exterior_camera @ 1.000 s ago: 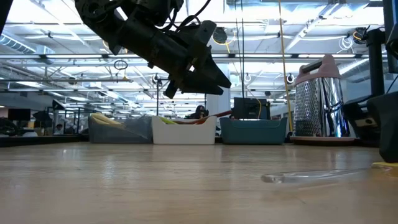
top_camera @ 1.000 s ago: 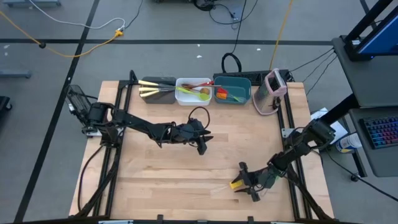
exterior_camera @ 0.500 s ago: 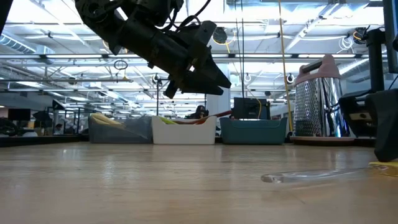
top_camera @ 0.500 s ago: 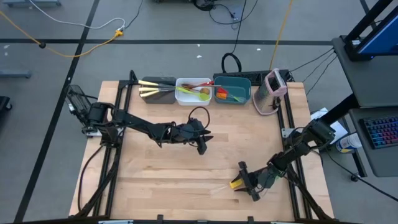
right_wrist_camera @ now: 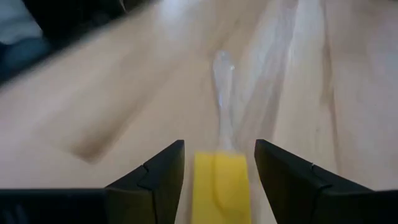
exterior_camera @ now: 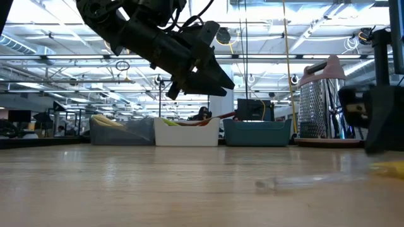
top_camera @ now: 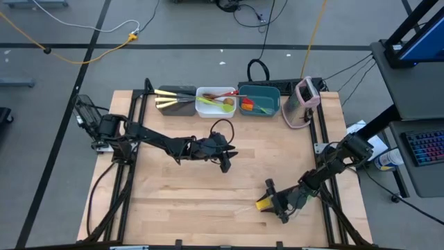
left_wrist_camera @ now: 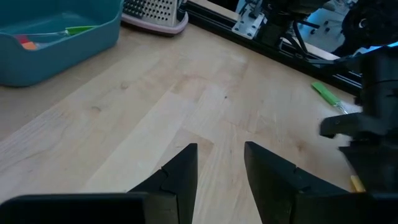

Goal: Pick & Place Kitchen Items
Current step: Put the yellow spatula into the blue bin

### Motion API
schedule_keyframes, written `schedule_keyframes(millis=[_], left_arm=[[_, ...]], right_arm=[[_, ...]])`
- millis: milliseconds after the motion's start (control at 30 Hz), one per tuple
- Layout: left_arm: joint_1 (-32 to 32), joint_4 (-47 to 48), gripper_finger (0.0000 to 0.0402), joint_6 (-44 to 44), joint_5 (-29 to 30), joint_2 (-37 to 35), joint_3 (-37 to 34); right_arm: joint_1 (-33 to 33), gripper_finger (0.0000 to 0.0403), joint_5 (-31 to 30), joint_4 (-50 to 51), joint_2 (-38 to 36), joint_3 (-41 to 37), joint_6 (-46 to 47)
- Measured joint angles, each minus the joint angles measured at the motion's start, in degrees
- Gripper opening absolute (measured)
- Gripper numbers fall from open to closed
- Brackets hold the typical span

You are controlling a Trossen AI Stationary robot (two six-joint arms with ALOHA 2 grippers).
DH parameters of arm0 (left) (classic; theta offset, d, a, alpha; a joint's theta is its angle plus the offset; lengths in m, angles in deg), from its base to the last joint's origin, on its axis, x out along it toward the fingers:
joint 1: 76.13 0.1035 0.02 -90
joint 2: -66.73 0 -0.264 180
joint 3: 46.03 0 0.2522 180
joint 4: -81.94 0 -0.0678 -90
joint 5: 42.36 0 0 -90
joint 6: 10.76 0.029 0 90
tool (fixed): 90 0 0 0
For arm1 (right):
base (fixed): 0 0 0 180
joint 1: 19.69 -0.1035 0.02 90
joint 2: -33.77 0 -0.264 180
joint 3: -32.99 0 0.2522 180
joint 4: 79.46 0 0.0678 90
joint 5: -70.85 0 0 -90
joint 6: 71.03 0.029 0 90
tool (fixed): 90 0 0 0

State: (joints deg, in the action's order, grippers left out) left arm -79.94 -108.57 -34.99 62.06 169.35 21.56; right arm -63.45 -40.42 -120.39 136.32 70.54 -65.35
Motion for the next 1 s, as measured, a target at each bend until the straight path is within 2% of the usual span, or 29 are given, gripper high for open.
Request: schedule_keyframes(millis=[167,367,500,1000], left_arm=[[0.0,0.1,0.0136,0.0,0.0,0.0,0.0],[-0.1,0.2,0.0136,-0.2,0.0,0.0,0.0],[-0.1,0.2,0.0136,-0.2,0.0,0.0,0.0],[-0.1,0.2,0.0136,-0.2,0.0,0.0,0.0]], right_arm=[[-0.1,0.0194,0.2,1.7,-0.1,0.1,-0.7],[-0.1,0.0194,0.0,6.5,-0.3,0.2,5.0],[-0.1,0.0187,0.0,7.5,-0.3,0.2,5.4],[-0.1,0.0085,0.0,7.8,-0.4,0.2,3.7]])
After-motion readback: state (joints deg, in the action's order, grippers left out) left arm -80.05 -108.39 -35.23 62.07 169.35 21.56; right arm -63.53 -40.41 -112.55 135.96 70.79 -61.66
